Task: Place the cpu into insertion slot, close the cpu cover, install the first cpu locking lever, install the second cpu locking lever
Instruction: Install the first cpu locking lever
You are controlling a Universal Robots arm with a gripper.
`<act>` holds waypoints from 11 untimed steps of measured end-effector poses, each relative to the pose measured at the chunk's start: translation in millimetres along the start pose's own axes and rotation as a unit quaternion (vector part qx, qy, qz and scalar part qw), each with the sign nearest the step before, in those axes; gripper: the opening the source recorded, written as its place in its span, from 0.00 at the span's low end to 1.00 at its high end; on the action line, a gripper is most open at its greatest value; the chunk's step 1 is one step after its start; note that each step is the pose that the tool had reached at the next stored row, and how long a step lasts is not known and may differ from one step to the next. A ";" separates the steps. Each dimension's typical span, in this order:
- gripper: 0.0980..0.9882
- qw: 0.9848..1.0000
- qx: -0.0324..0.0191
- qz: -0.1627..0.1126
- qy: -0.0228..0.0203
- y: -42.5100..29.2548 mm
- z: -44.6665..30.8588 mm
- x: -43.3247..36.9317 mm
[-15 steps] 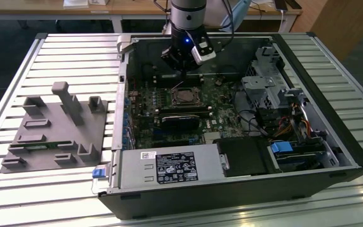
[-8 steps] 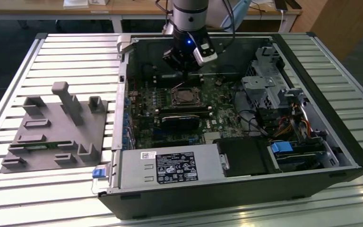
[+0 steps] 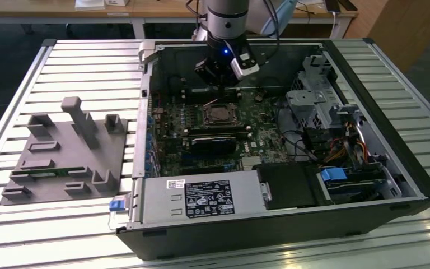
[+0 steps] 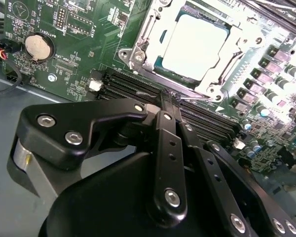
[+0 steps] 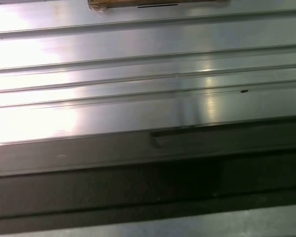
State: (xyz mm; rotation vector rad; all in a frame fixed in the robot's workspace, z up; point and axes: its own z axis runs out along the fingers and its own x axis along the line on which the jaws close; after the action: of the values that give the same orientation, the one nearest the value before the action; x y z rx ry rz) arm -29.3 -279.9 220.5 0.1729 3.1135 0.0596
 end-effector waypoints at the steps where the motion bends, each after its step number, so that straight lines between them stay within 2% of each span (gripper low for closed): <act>1: 0.01 1.000 0.000 0.000 0.000 0.0 0.5 -0.5; 11: 0.01 1.000 0.000 0.000 0.000 0.1 3.6 -2.4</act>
State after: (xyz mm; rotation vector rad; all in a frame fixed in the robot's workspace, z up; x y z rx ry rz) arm -26.9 -279.9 217.0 0.1728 3.1135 0.0595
